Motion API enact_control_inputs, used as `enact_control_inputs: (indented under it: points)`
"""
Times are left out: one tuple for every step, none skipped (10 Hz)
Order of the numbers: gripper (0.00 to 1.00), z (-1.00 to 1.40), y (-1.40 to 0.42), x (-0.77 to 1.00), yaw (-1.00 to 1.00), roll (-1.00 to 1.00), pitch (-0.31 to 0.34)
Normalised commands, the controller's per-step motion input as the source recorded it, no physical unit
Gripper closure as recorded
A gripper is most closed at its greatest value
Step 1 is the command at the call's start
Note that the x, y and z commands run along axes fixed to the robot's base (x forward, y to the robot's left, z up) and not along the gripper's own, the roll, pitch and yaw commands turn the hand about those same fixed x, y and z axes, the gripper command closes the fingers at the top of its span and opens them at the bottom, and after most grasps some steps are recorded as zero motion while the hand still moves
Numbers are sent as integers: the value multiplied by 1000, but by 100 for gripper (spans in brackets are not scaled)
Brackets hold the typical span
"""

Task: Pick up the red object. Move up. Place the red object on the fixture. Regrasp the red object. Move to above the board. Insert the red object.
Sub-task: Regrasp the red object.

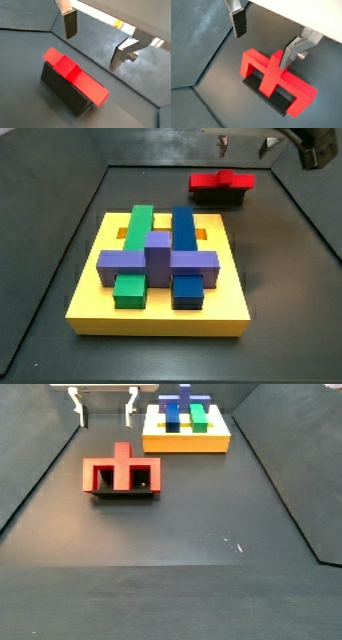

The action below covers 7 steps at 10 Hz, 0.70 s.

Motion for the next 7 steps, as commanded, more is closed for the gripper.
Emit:
enact_control_inputs:
  points:
    - [0, -189, -86, 51, -74, 1000, 0]
    - [0, -177, -91, 0, -69, 874, 0]
    - [0, -137, -23, 0, -37, 643, 0]
    - [0, 6, -23, 6, 0, 283, 0]
    - [0, -34, 0, 0, 0, 0, -111]
    - [0, -31, 0, 0, 0, -54, -94]
    - [0, -377, -131, 0, 86, 106, -511]
